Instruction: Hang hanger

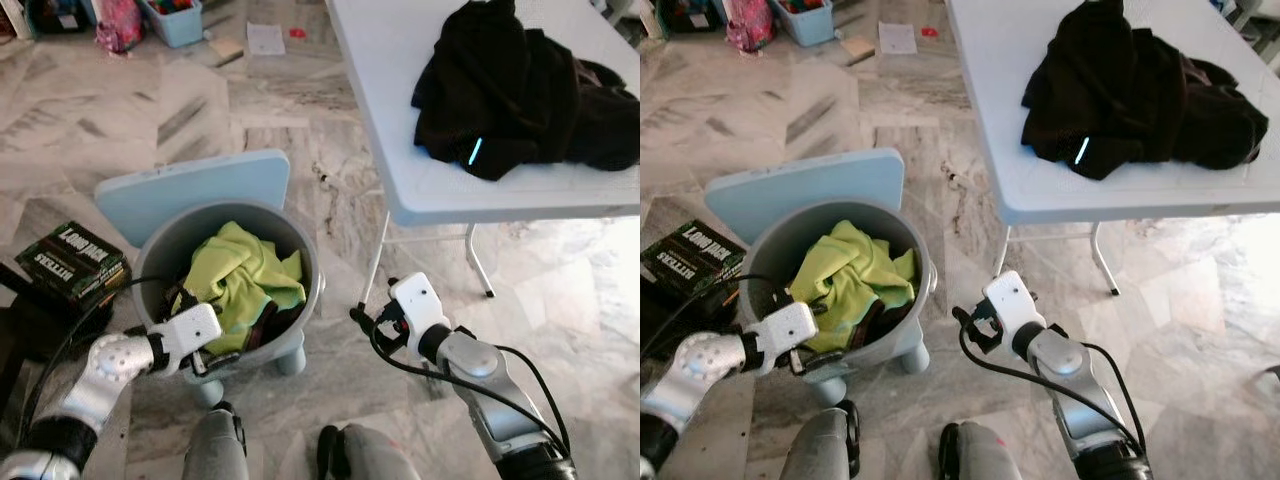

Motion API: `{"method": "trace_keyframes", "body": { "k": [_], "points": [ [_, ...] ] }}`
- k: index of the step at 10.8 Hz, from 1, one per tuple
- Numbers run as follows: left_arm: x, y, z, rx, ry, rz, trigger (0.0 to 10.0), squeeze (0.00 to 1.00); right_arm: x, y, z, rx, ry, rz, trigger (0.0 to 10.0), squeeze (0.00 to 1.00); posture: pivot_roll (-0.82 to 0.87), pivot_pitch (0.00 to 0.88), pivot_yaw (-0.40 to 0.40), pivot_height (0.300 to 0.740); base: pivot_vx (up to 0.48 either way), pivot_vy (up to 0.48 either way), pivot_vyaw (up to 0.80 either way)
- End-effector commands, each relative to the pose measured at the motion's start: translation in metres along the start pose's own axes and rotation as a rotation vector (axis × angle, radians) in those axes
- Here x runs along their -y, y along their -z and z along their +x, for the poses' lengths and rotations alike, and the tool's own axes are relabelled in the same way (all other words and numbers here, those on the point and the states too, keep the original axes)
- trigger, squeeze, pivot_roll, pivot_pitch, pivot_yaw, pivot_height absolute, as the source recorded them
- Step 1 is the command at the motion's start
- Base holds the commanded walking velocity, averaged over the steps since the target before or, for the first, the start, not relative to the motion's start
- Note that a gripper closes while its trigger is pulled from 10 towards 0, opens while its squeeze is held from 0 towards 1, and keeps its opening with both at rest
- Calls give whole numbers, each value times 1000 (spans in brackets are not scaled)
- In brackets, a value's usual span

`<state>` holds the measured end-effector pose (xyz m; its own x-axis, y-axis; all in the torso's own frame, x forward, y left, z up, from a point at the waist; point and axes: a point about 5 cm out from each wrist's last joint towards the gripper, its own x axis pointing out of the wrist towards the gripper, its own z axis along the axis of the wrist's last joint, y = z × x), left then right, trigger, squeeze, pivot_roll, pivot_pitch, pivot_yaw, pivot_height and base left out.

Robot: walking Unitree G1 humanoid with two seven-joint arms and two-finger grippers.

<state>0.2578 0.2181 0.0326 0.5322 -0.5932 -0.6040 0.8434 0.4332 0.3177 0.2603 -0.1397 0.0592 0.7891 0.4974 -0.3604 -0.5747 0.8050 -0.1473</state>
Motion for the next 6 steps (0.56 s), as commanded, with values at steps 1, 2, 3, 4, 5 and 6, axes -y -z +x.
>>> {"method": "trace_keyframes", "body": {
  "k": [1, 2, 3, 4, 5, 6],
  "points": [
    [3, 3, 1, -4, 29, -6, 0, 0, 1, 3, -2, -20, 9, -2, 10000, 0, -63, 165, -89, 740, 0, 0, 0],
    [0, 5, 1, -10, 31, -9, 0, 0, 1, 3, -1, -20, 12, -1, 10000, 0, -64, 165, -87, 740, 0, 0, 0],
    [-3, 6, 2, -11, 31, -12, 0, 0, 2, 3, -1, -21, 15, -1, 10000, 0, -64, 165, -86, 740, 0, 0, 0],
    [-4, 6, 2, -3, 37, -31, 0, 0, 2, 3, -1, -21, 15, -1, 10000, 0, -64, 165, -86, 740, 0, 0, 0],
    [-6, 5, 2, 8, 42, -32, 0, 0, 2, 3, 0, -21, 15, -3, 10000, 0, -64, 166, -85, 740, 0, 0, 0],
    [-7, 2, 3, 22, 52, -31, 0, 0, 3, 2, 0, -21, 16, -5, 10000, 0, -65, 169, -83, 740, 0, 0, 0]
  ]
}}
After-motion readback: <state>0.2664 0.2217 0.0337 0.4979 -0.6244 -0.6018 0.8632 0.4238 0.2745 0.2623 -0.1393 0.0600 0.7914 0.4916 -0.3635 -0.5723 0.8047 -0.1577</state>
